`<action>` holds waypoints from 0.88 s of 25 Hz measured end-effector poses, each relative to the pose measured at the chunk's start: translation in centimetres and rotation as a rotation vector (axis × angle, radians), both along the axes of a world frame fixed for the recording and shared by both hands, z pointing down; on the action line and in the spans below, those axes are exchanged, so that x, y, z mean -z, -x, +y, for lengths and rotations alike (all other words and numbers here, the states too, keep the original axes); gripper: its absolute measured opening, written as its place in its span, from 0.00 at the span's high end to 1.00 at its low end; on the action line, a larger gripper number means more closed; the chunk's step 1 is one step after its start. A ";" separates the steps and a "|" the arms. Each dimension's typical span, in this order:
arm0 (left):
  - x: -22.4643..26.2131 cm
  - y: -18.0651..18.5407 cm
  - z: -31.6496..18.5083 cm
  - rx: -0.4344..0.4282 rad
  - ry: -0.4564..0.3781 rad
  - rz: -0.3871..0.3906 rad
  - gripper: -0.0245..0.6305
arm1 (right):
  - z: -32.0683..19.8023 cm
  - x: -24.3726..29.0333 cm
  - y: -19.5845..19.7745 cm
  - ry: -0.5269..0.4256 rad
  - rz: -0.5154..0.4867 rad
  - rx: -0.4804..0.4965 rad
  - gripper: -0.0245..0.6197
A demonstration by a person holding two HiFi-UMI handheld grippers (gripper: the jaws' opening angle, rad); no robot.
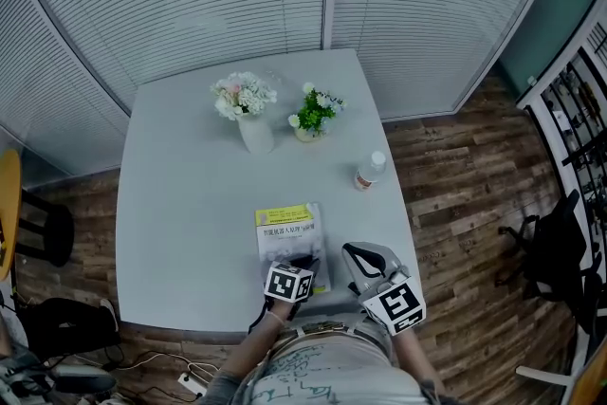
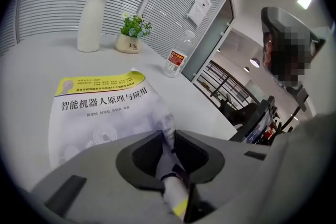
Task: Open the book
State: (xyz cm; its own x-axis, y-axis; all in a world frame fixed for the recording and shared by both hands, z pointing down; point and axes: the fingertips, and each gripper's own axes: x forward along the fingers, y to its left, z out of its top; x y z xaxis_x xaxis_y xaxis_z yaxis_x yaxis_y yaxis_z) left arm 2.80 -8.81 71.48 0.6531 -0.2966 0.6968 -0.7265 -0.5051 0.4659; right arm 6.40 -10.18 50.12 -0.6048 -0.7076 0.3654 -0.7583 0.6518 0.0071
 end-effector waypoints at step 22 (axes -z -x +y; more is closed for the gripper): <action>2.3 3.4 0.4 0.095 -0.024 0.098 0.88 | 1.2 0.1 2.7 -0.002 0.022 -0.005 0.96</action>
State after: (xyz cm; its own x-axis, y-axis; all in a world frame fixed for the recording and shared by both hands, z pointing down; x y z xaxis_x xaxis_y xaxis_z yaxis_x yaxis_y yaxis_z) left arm -0.64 -8.46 69.17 0.6860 -0.3764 0.6227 -0.7231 -0.4477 0.5260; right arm 3.73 -9.00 50.05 -0.5932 -0.7112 0.3772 -0.7610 0.6482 0.0253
